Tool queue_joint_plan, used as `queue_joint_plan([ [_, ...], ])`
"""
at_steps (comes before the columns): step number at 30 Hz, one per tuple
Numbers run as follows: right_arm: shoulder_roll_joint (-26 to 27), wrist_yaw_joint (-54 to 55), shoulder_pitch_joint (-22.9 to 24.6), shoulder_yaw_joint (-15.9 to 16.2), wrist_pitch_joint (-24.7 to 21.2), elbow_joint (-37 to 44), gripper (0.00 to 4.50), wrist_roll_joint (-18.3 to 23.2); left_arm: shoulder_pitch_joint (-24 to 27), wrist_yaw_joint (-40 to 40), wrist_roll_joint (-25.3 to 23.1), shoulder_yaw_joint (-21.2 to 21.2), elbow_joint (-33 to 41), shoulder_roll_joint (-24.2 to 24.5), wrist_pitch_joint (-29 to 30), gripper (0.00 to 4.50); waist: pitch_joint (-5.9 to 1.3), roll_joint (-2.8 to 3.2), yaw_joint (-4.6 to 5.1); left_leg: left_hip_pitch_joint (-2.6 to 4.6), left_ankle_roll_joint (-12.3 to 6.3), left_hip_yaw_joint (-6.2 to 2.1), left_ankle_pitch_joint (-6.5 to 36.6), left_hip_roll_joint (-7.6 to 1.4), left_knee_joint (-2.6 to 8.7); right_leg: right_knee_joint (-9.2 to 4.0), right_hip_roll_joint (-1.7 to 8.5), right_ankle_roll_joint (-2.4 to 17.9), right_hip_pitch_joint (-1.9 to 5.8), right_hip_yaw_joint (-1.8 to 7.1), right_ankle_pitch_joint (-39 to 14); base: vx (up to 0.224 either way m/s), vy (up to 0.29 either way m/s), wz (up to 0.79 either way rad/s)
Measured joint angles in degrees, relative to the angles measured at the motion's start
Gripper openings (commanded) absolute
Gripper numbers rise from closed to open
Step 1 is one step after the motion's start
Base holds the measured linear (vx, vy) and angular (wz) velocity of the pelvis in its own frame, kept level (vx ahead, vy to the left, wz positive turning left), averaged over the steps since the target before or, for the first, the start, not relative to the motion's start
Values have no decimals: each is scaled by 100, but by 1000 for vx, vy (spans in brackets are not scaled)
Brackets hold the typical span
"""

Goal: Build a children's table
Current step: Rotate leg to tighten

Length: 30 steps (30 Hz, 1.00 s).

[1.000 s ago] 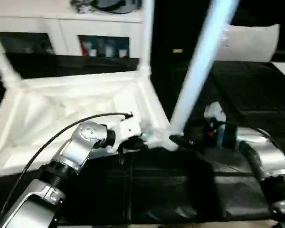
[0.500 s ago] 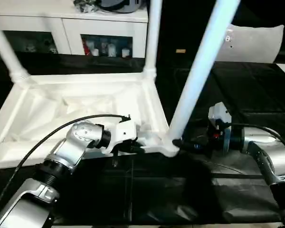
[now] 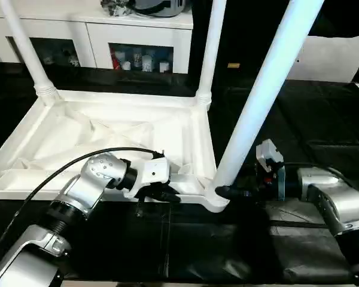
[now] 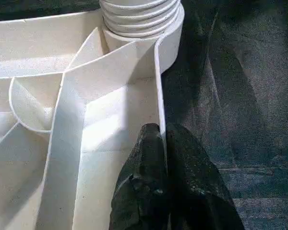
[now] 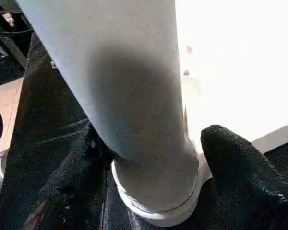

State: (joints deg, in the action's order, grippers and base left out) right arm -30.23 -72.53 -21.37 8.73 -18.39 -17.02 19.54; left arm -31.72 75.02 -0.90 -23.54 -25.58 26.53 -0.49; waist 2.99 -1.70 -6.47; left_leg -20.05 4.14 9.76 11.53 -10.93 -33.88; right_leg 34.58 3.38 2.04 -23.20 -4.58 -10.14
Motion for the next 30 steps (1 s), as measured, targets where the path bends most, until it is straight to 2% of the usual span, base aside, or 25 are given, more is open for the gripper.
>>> queue_joint_plan([
  [7,130,-185,-30,2,252,-300,226,25,53,0,14,12,77,45,15,0,-2,-3,8,-2,0,1,0,-2,0,3,0,0,4,-1,0,0,0,0],
  [14,263,-228,-36,-23,454,-461,209,14,180,-67,77,134,202,21,280,0,-4,-2,31,2,1,4,-1,-2,0,5,0,-2,15,0,-1,0,0,0],
  [18,418,-179,-35,-88,541,-572,207,10,303,-262,118,238,376,-38,623,0,-7,3,55,5,11,4,-6,-2,-3,12,0,-13,16,1,-8,0,0,0],
  [20,521,35,-34,-150,548,-632,205,-18,369,-466,118,339,508,-138,1013,0,-7,3,76,10,16,4,-10,-2,-7,17,0,-18,18,1,-10,0,0,0],
  [22,661,358,-52,-256,553,-712,204,-71,378,-731,93,388,571,-240,1317,0,-10,8,134,13,18,4,-12,-2,-17,20,0,-18,19,3,-10,0,0,0],
  [26,1430,2057,-601,-590,560,-1422,202,-378,307,-1915,-174,636,615,-824,2237,0,-15,7,430,30,26,5,-17,-2,-34,23,0,-19,14,2,-9,0,0,0],
  [30,1929,3254,-931,-776,545,-1792,199,-521,201,-2752,-342,783,557,-1282,2722,0,-16,8,492,43,26,2,-17,-4,-33,20,1,-20,16,-12,-9,0,0,0],
])
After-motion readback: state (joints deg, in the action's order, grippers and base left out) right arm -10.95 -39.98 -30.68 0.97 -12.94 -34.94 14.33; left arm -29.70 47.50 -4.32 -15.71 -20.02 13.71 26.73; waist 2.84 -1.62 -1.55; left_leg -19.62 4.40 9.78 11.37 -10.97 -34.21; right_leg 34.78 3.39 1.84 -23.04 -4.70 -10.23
